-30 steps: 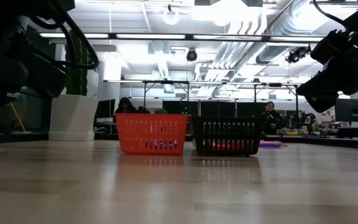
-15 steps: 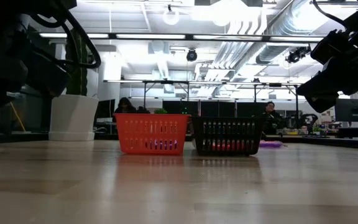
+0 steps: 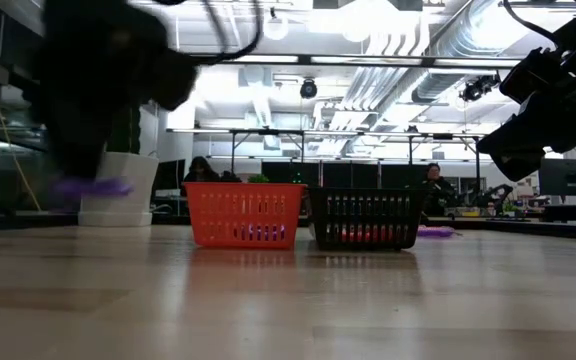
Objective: Sort spring keychains
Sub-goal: Put the violet spring keychain into the orange bin, then put the orange spring keychain into the black bin
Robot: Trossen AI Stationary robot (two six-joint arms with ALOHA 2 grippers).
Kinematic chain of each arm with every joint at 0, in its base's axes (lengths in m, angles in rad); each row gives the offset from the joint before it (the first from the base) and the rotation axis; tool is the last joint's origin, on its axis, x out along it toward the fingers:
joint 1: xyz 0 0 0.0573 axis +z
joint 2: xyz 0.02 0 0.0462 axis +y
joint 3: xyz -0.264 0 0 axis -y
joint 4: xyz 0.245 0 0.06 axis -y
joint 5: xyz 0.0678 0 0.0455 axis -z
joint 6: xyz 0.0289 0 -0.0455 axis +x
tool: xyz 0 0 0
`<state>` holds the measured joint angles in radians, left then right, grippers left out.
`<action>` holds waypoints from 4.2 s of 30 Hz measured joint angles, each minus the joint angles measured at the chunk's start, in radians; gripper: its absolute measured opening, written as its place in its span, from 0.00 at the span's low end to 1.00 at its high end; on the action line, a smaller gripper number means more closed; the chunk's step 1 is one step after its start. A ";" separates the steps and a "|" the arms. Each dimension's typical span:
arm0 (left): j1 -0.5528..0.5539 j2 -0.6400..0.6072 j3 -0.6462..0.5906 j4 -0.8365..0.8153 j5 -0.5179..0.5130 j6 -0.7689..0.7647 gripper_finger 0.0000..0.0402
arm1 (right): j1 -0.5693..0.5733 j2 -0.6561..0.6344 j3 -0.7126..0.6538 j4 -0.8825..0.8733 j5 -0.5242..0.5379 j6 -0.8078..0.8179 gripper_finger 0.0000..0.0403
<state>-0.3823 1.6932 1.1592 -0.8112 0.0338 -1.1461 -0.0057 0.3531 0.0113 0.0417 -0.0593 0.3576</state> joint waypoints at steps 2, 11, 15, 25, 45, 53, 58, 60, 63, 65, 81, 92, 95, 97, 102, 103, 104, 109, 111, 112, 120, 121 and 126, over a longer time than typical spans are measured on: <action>0.028 0.000 0.032 -0.007 -0.010 0.034 0.08 | 0.000 0.000 0.000 0.000 0.000 0.000 0.03; 0.155 -0.002 0.168 -0.030 -0.021 0.170 0.08 | 0.000 0.000 0.000 0.000 0.000 0.000 0.03; 0.201 -0.002 0.208 -0.046 -0.054 0.217 0.08 | 0.000 0.000 0.000 0.000 0.000 0.000 0.03; 0.311 0.031 0.214 -0.036 -0.159 0.281 0.08 | 0.000 0.000 0.000 0.000 0.000 0.000 0.03; 0.332 0.097 0.213 -0.007 -0.097 0.312 0.22 | 0.000 0.000 0.000 0.000 0.000 0.000 0.03; 0.323 0.097 0.213 -0.068 -0.078 0.327 0.29 | 0.000 0.000 0.000 0.000 0.000 0.000 0.03; 0.265 0.056 0.213 -0.211 -0.115 0.236 0.29 | 0.000 0.000 0.000 0.000 0.000 0.000 0.03; 0.239 0.049 0.213 -0.254 -0.130 0.182 0.29 | 0.000 0.000 0.000 0.000 0.000 0.000 0.03; 0.208 0.031 0.211 -0.330 -0.136 0.114 0.29 | 0.000 0.000 0.000 0.000 0.000 0.000 0.03; 0.187 0.024 0.214 -0.353 -0.135 0.073 0.29 | 0.000 0.000 0.000 0.000 0.000 0.000 0.03; -0.060 -0.149 -0.049 -0.252 -0.016 -0.367 0.29 | 0.000 0.000 0.000 0.000 0.000 0.000 0.03; -0.246 -0.164 -0.138 -0.130 0.035 -0.615 0.29 | 0.000 0.000 0.000 0.000 0.000 0.000 0.03; -0.301 -0.164 -0.152 -0.130 0.040 -0.700 0.29 | 0.000 0.000 0.000 0.000 0.000 0.000 0.03; -0.342 -0.164 -0.158 -0.129 0.048 -0.761 0.29 | 0.000 0.000 0.000 0.000 0.000 0.000 0.03; -0.424 -0.164 -0.170 -0.097 0.069 -0.889 0.29 | 0.000 0.000 0.000 0.000 0.000 0.000 0.03; -0.436 -0.164 -0.174 -0.078 0.069 -0.911 0.29 | 0.000 0.000 0.000 0.000 0.000 0.000 0.03; -0.447 -0.163 -0.178 -0.062 0.070 -0.931 0.29 | 0.000 0.000 0.000 0.000 0.000 0.000 0.03; -0.470 -0.148 -0.191 -0.015 0.096 -0.979 0.29 | 0.000 0.000 0.000 0.000 0.000 0.000 0.03; -0.469 -0.129 -0.191 -0.011 0.106 -0.983 0.29 | 0.000 0.000 0.000 0.000 0.000 0.000 0.03; -0.469 -0.121 -0.192 -0.006 0.114 -0.983 0.29 | 0.000 0.000 0.000 0.000 0.000 0.000 0.03; -0.463 -0.076 -0.192 0.063 0.113 -0.980 0.29 | 0.000 0.000 0.000 0.000 0.000 0.000 0.03; -0.457 -0.077 -0.192 0.070 0.112 -0.980 0.29 | 0.000 0.000 0.000 0.000 0.000 0.000 0.03; -0.440 -0.075 -0.192 0.073 0.093 -0.976 0.29 | 0.000 0.000 0.000 0.000 0.000 0.000 0.03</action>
<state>-0.8225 1.6183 0.9676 -0.7385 0.1272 -2.1223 -0.0055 0.3531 0.0116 0.0414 -0.0597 0.3576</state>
